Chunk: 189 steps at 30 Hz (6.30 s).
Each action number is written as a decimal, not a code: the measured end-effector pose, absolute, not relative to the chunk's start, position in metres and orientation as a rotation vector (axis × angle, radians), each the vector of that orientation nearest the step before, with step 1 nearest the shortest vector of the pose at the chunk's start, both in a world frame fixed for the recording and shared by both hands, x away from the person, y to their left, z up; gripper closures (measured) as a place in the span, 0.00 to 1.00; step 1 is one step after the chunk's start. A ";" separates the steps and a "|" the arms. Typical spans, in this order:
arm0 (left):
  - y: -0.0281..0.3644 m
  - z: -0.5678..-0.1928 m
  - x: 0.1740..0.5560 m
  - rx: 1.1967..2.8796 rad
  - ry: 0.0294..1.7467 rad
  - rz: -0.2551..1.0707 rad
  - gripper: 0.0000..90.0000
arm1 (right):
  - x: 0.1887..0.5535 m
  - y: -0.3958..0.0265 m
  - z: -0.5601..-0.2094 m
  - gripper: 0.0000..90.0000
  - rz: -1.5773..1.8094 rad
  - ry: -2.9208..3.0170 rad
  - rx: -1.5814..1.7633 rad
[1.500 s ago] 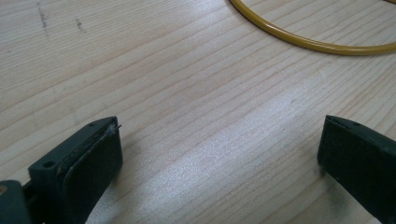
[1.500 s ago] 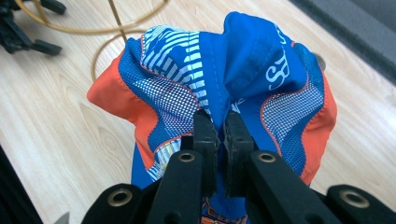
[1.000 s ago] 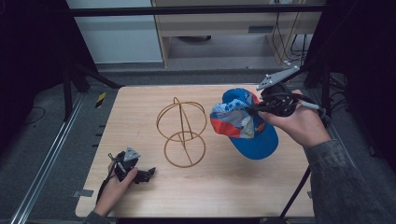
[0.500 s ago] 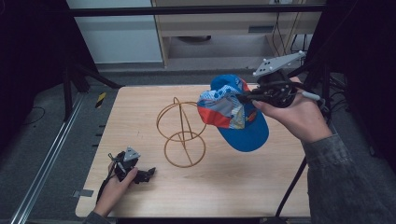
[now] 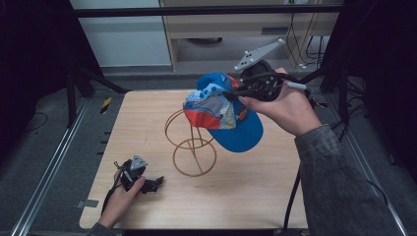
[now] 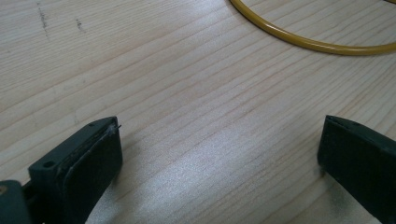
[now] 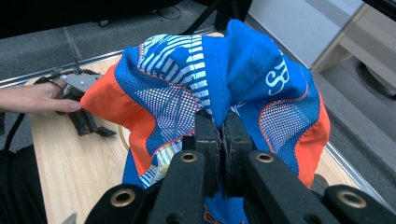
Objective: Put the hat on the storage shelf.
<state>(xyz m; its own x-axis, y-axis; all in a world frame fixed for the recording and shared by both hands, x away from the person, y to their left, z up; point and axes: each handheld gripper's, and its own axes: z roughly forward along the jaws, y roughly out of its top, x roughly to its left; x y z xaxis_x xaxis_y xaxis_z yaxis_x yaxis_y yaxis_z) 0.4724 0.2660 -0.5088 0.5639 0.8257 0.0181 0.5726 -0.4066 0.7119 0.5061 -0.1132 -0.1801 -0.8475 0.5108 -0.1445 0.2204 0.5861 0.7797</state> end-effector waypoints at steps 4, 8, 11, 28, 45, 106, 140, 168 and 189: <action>0.266 -0.509 0.472 2.132 1.111 0.490 0.00 | 0.509 -0.104 -0.181 0.97 1.142 2.479 0.572; 0.266 -0.509 0.472 2.133 1.110 0.490 0.00 | 0.511 -0.098 -0.180 0.97 1.144 2.486 0.561; 0.266 -0.509 0.472 2.134 1.110 0.489 0.00 | 0.512 -0.095 -0.180 0.98 1.144 2.485 0.558; 0.266 -0.509 0.472 2.134 1.110 0.490 0.00 | 0.525 -0.082 -0.178 0.98 1.159 2.494 0.521; 0.266 -0.509 0.472 2.133 1.111 0.491 0.00 | 0.532 -0.063 -0.179 0.98 1.183 2.515 0.491; 0.266 -0.509 0.472 2.135 1.107 0.489 0.00 | 0.544 0.006 -0.220 0.96 0.995 2.655 0.401; 0.265 -0.509 0.472 2.136 1.104 0.487 0.00 | 0.548 0.005 -0.229 0.88 0.976 2.656 0.420; 0.265 -0.509 0.472 2.136 1.105 0.487 0.00 | 0.546 0.000 -0.227 0.62 1.010 2.633 0.446; 0.266 -0.509 0.472 2.136 1.105 0.487 0.00 | 0.541 -0.032 -0.222 0.51 1.068 2.581 0.536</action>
